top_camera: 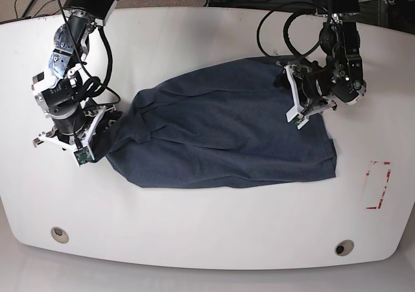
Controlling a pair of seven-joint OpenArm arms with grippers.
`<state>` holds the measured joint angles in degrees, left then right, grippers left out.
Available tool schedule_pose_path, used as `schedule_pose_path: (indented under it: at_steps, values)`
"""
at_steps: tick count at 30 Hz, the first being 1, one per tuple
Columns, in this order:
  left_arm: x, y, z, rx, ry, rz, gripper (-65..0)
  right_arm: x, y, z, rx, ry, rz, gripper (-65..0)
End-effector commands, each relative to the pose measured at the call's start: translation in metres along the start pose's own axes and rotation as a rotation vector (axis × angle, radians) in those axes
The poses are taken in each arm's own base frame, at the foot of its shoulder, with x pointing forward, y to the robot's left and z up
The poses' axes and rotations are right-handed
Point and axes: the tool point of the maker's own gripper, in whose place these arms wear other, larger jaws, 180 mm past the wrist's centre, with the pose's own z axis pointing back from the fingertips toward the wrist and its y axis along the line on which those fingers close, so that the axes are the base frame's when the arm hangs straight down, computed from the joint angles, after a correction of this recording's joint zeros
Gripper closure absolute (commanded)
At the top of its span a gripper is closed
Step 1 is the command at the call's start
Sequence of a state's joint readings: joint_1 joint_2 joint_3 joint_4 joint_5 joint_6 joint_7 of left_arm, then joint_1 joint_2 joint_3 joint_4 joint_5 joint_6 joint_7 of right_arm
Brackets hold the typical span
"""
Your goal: Layout the t-shirt on the table in an organized manner, then fold the t-shirt properly
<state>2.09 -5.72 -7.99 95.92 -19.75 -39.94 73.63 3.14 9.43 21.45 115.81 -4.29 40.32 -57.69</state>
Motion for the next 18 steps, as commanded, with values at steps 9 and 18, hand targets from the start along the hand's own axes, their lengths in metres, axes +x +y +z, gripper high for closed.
schedule_pose_path:
  at_steps: [9, 18]
  values:
    - [-0.003, -0.008, 0.000, -0.012, 0.000, -0.028, -37.2, 0.010, -0.014, 0.005, -0.039, -0.039, -0.003, 0.0]
    - [-0.025, -0.003, 0.003, -0.004, 0.077, -0.031, -27.4, 0.009, -0.017, 0.006, -0.046, -0.039, -0.011, 0.0]
